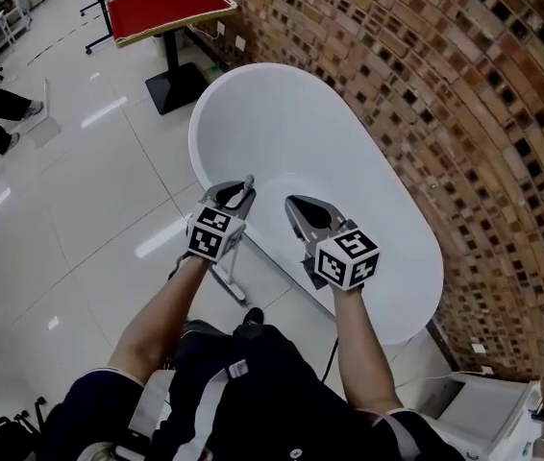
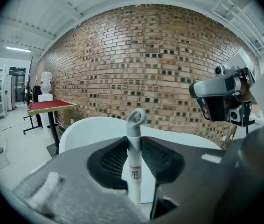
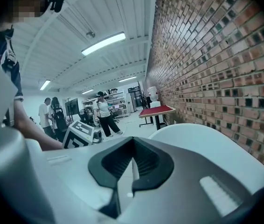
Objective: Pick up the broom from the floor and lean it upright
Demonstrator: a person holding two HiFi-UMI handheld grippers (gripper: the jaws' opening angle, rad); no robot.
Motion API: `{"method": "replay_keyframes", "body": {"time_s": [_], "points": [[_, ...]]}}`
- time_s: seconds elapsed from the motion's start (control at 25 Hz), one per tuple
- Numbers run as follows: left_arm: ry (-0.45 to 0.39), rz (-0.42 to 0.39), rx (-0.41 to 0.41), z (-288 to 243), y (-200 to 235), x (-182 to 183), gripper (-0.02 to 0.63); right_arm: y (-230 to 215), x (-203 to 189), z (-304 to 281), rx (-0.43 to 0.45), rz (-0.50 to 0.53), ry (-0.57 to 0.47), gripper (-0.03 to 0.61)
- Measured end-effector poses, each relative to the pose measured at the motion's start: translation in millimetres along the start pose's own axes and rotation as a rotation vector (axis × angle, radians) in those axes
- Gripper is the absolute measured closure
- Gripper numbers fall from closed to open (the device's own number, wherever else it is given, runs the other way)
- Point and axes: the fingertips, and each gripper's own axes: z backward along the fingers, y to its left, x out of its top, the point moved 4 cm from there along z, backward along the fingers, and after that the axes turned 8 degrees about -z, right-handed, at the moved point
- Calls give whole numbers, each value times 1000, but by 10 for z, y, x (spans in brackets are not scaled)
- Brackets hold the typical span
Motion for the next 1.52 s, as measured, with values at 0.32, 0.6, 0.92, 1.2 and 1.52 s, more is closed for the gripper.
{"method": "replay_keyframes", "body": {"time_s": [0.32,0.6,0.92,1.2,1.52], "points": [[-1,-9,15,-240,-37,6,514,-54,-51,118,22,6,8,575],[12,-18,30,-303,-37,25,511,-121,-110,266,-9,-8,8,575],[4,-27,-15,46,-119,112,442,-55,-62,205,-12,-49,-32,575],[-101,16,-167,677,-140,385,492,312,17,45,-4,-62,-95,575],[-228,17,-200,1106,2,867,612,605,239,63,-59,-68,-219,575]]}}
